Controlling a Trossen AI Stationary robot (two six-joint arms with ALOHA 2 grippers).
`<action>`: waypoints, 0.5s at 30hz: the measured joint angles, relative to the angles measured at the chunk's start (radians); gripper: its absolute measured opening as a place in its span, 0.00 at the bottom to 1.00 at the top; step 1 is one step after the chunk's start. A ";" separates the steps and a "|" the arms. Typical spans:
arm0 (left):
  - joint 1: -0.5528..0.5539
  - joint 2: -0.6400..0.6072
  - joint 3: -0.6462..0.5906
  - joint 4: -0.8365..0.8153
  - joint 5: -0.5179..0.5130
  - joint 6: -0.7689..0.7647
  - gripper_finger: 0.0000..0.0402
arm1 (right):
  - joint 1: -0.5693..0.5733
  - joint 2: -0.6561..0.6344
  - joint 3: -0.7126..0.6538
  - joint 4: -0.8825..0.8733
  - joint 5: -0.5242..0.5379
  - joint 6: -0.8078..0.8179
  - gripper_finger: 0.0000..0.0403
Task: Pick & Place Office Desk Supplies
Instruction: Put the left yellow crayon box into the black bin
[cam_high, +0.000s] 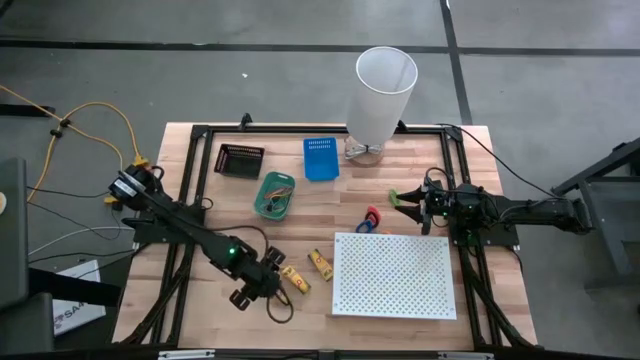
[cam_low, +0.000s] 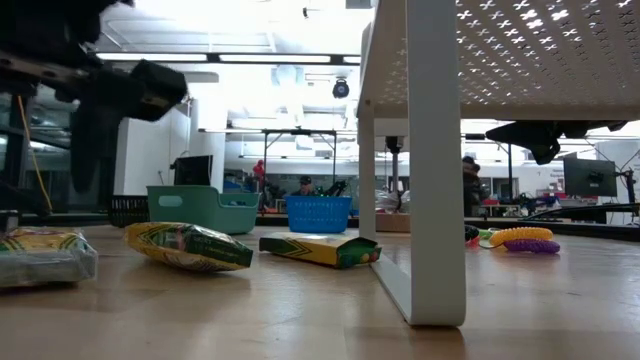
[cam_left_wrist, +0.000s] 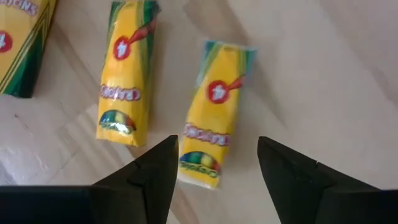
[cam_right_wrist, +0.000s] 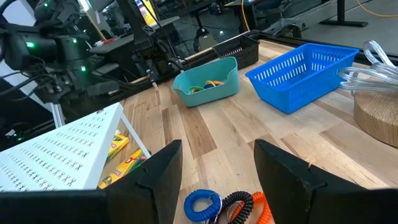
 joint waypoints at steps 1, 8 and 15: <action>0.003 0.006 0.000 -0.001 0.000 0.000 0.53 | 0.000 0.000 0.000 0.000 0.000 0.000 0.47; 0.014 0.050 0.000 0.037 0.051 0.020 0.53 | 0.000 0.000 0.000 0.000 0.000 0.000 0.47; 0.014 0.051 0.000 0.042 0.036 0.018 0.53 | 0.000 0.000 0.000 0.000 0.000 0.000 0.47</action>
